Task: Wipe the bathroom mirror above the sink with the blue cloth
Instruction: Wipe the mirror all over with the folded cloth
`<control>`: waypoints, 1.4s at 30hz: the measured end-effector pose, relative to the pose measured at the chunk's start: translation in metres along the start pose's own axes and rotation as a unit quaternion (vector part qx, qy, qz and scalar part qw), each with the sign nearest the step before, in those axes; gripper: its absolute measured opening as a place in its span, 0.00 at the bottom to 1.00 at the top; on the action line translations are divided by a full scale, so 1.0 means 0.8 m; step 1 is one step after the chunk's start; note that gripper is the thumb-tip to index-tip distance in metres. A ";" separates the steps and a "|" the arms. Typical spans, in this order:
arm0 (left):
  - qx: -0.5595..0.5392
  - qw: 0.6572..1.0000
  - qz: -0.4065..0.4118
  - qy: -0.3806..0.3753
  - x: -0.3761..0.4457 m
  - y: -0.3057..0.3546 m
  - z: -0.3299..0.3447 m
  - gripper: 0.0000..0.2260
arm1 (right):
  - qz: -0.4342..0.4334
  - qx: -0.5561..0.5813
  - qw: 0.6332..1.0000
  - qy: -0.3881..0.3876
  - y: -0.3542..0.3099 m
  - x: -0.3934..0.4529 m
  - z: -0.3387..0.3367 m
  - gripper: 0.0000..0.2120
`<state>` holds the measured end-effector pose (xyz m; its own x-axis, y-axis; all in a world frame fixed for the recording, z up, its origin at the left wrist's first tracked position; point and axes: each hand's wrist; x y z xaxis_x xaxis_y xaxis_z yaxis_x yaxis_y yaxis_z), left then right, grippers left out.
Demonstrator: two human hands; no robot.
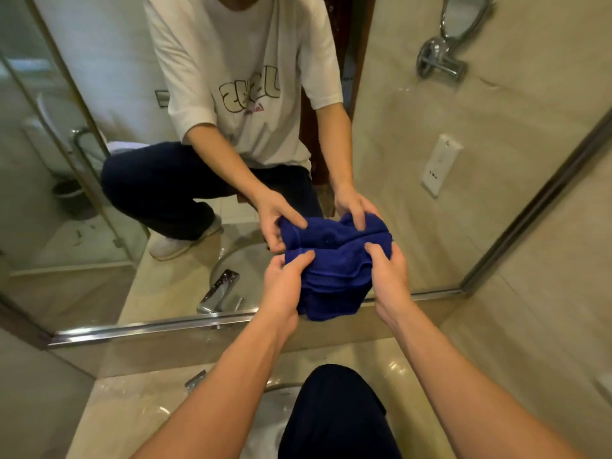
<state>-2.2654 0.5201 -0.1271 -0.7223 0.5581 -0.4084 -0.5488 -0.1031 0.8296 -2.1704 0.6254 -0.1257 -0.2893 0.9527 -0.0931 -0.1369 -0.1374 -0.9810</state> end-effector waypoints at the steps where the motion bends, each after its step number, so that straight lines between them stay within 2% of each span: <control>1: -0.007 1.000 0.010 0.006 0.000 0.003 0.006 0.13 | -0.003 -0.009 1.000 0.003 -0.001 0.001 0.002 0.08; 6: 0.027 0.997 0.050 0.047 -0.023 -0.007 0.020 0.12 | 0.036 -0.001 0.999 -0.005 -0.014 -0.004 -0.006 0.06; 9: 0.078 0.992 0.095 0.042 -0.047 -0.014 0.028 0.11 | 0.035 -0.001 0.998 0.047 -0.022 -0.011 -0.023 0.04; 14: 0.117 0.965 0.234 0.023 -0.077 0.017 0.077 0.13 | -0.044 -0.003 0.995 0.087 -0.084 -0.016 -0.037 0.13; 17: 0.107 0.940 0.322 0.039 -0.090 0.056 0.103 0.12 | -0.126 -0.016 0.991 0.039 -0.149 -0.006 -0.031 0.18; 21: 0.096 0.919 0.377 0.066 -0.094 0.114 0.128 0.11 | -0.175 -0.065 0.982 -0.004 -0.202 0.005 -0.001 0.28; 26: 0.137 0.886 0.439 0.054 -0.105 0.161 0.141 0.16 | -0.212 -0.048 0.976 0.021 -0.219 0.007 0.018 0.19; 30: 0.173 0.866 0.464 0.064 -0.103 0.173 0.142 0.21 | -0.245 -0.082 0.965 0.055 -0.233 0.003 0.037 0.17; 34: 0.217 0.841 0.495 0.041 -0.111 0.176 0.148 0.28 | -0.232 -0.025 0.972 -0.002 -0.239 -0.017 0.034 0.19; 39: 0.207 0.792 0.573 0.046 -0.118 0.226 0.175 0.27 | -0.347 -0.029 0.936 -0.050 -0.306 -0.011 0.041 0.18; 42: 0.181 0.755 0.627 0.061 -0.134 0.280 0.200 0.28 | -0.423 -0.042 0.905 -0.031 -0.367 -0.004 0.056 0.19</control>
<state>-2.2433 0.5689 0.1633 -0.6238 0.1253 0.7715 0.7344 -0.2436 0.6335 -2.1718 0.6507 0.1698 -0.1670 0.6901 0.7042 -0.2618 0.6575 -0.7065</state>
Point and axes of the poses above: each hand's wrist, its own x-axis towards the middle knuckle, its own z-axis out of the palm, y = z × x, and after that the axes turned 1 degree about y, right-handed
